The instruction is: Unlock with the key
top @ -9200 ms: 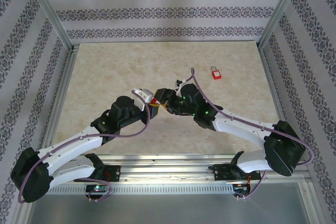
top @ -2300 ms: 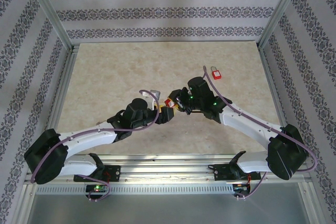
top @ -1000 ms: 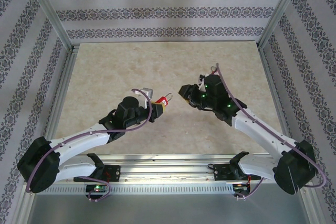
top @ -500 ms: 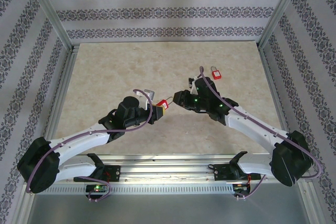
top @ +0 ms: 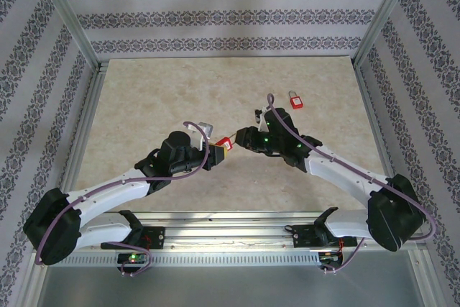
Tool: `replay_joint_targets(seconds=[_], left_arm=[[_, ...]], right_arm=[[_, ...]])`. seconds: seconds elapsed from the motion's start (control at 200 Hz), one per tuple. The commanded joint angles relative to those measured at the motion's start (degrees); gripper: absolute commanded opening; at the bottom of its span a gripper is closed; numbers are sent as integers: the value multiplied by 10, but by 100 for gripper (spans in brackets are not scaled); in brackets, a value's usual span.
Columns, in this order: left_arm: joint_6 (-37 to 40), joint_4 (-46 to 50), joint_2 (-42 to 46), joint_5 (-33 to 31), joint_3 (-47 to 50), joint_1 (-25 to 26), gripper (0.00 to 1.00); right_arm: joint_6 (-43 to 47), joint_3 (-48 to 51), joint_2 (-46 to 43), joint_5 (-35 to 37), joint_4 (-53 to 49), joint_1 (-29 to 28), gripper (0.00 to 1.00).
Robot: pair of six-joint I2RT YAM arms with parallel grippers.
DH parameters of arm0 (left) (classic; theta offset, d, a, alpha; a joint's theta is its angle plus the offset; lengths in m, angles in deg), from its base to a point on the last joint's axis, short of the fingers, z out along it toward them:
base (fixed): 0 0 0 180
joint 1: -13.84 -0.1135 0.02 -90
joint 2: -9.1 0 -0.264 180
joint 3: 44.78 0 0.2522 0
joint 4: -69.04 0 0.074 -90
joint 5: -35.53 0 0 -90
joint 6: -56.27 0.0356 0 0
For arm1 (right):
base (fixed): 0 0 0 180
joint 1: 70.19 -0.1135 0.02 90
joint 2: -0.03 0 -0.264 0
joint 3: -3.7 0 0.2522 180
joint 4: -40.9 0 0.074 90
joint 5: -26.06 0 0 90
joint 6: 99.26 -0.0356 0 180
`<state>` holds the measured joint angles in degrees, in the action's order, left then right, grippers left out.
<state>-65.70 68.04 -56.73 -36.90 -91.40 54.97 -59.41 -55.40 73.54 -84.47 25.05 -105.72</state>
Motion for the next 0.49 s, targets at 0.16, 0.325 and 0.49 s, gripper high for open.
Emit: replay_joint_targets(seconds=[0.16, 0.325, 0.49], left_arm=[[-6, -23, 14, 28, -18, -7, 0], [-9, -24, 13, 42, -15, -7, 0], [-9, -16, 24, 43, -4, -7, 0]], right_arm=[[21, 18, 6, -6, 46, -4, 23], [18, 19, 7, 8, 43, -2, 12], [1, 25, -8, 47, 21, 11, 1]])
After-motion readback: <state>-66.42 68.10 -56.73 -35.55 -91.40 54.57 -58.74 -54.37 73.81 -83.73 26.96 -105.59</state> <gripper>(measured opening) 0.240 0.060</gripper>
